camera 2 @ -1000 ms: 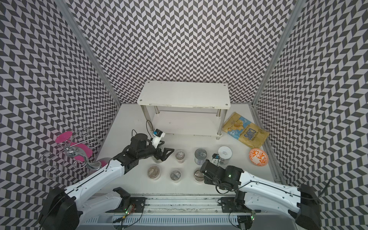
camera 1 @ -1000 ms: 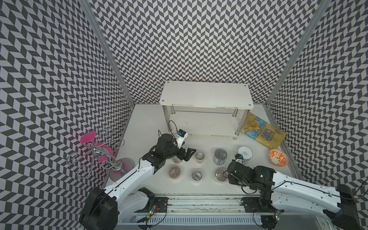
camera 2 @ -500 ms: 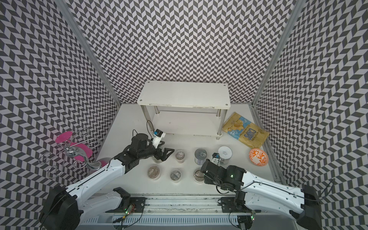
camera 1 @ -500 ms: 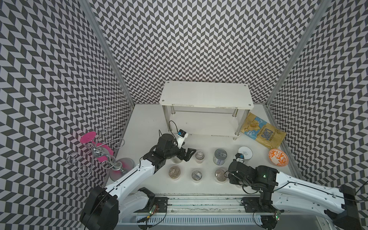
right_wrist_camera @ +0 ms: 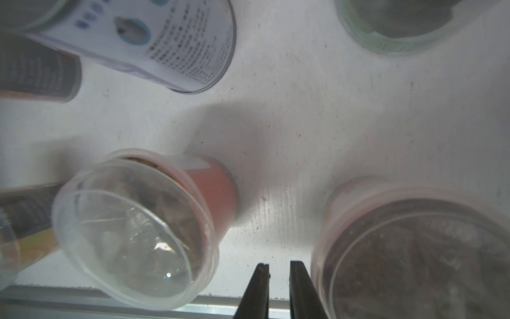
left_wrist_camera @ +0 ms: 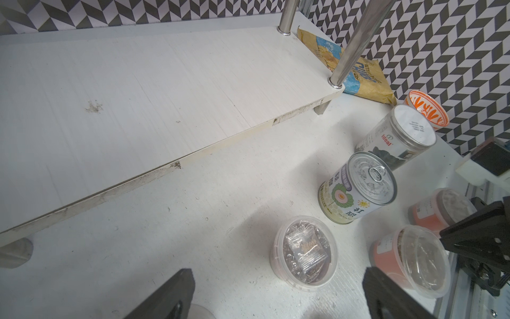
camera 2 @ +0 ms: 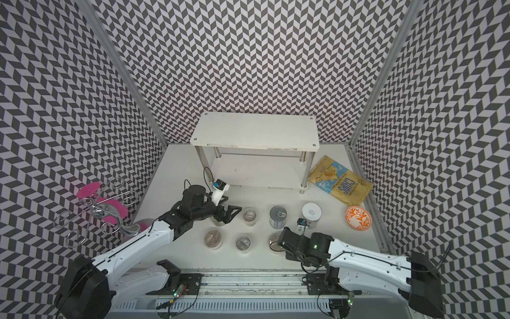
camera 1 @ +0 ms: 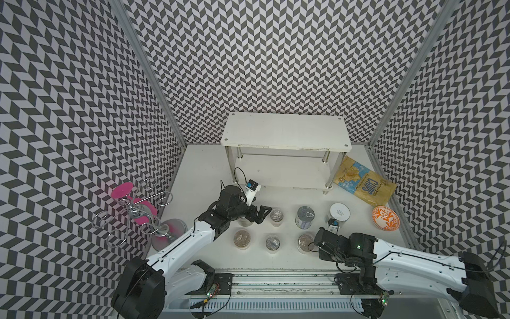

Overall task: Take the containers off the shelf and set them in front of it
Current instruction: Place the container at the center of the board, then reset both arms

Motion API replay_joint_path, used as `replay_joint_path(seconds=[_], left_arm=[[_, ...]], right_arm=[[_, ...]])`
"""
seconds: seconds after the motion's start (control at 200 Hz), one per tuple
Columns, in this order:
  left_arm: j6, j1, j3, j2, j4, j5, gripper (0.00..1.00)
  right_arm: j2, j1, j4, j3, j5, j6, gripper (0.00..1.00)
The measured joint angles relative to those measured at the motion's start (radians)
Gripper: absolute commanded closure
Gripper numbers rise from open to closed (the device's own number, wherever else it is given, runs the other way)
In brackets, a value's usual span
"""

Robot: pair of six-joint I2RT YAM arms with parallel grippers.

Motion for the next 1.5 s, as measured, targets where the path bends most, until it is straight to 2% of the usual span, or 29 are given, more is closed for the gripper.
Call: replay_joint_path(seconds=[0.295,0.451,0.551,0.646,0.826,1.011,1.132,1.272,1.502], left_arm=[[-0.005,0.0,0.0,-0.004,0.0,-0.006,0.0],[-0.008,0.002,0.002,-0.015,-0.016,-0.021,0.0],[-0.004,0.016,0.022,-0.025,-0.051,-0.037,0.0],[0.0,0.074,0.039,-0.039,-0.064,-0.055,0.0],[-0.029,0.281,0.043,-0.056,-0.066,-0.099,0.0],[-0.077,0.471,0.002,-0.087,-0.028,-0.179,0.0],[-0.103,0.565,-0.008,-0.02,0.039,-0.216,0.0],[-0.106,0.592,-0.008,0.108,0.142,-0.293,0.0],[-0.052,0.592,-0.062,0.217,0.436,-0.402,0.0]], right_arm=[[0.047,-0.008,-0.028,0.016,0.108,0.021,0.69],[-0.018,-0.06,-0.04,0.07,0.141,-0.039,0.55],[-0.064,-0.182,-0.026,0.138,0.15,-0.143,0.43],[-0.073,-0.331,0.016,0.201,0.148,-0.283,0.3],[-0.009,-0.604,0.127,0.323,0.109,-0.557,0.15],[0.007,-0.851,0.224,0.351,0.061,-0.741,0.0],[0.02,-1.019,0.35,0.285,0.042,-0.809,0.0],[0.048,-1.178,0.589,0.122,0.014,-0.84,0.0],[0.175,-1.263,1.06,-0.101,-0.015,-0.941,0.0]])
